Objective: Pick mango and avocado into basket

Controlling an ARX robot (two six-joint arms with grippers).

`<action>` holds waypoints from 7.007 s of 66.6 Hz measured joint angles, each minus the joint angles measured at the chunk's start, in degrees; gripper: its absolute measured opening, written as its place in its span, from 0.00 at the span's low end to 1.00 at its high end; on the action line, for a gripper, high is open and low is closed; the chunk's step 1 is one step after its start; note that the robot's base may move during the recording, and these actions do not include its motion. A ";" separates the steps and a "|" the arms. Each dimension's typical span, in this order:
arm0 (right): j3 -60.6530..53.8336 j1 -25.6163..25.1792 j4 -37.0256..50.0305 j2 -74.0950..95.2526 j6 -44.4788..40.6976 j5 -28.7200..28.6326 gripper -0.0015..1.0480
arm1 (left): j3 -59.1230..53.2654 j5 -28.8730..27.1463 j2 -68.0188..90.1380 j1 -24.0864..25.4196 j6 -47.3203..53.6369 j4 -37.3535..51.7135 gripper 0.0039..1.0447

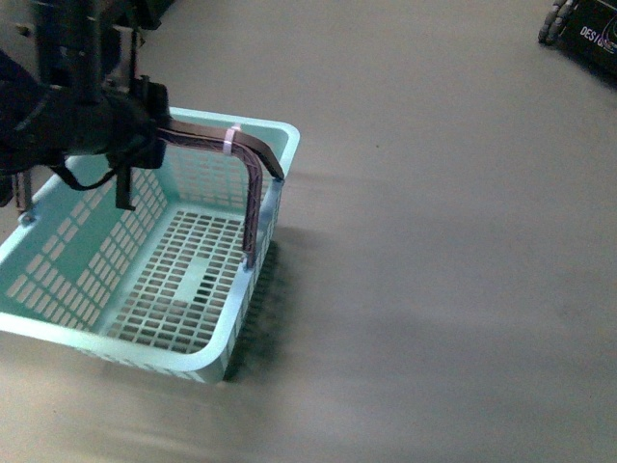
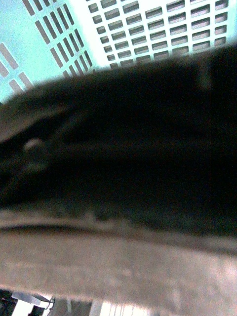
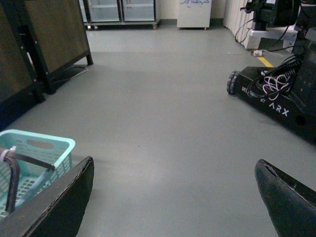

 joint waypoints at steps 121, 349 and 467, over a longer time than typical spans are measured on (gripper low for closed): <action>0.00 0.00 0.00 0.00 -0.02 0.04 0.92 | -22.51 3.19 -73.79 6.08 -7.17 -32.06 0.12; 0.00 0.00 0.02 -0.02 0.00 -0.09 0.92 | -22.51 3.21 -73.72 5.97 -7.19 -32.06 0.12; 0.00 0.00 0.02 0.09 0.00 0.11 0.92 | -22.51 3.23 -73.81 6.08 -7.19 -32.11 0.12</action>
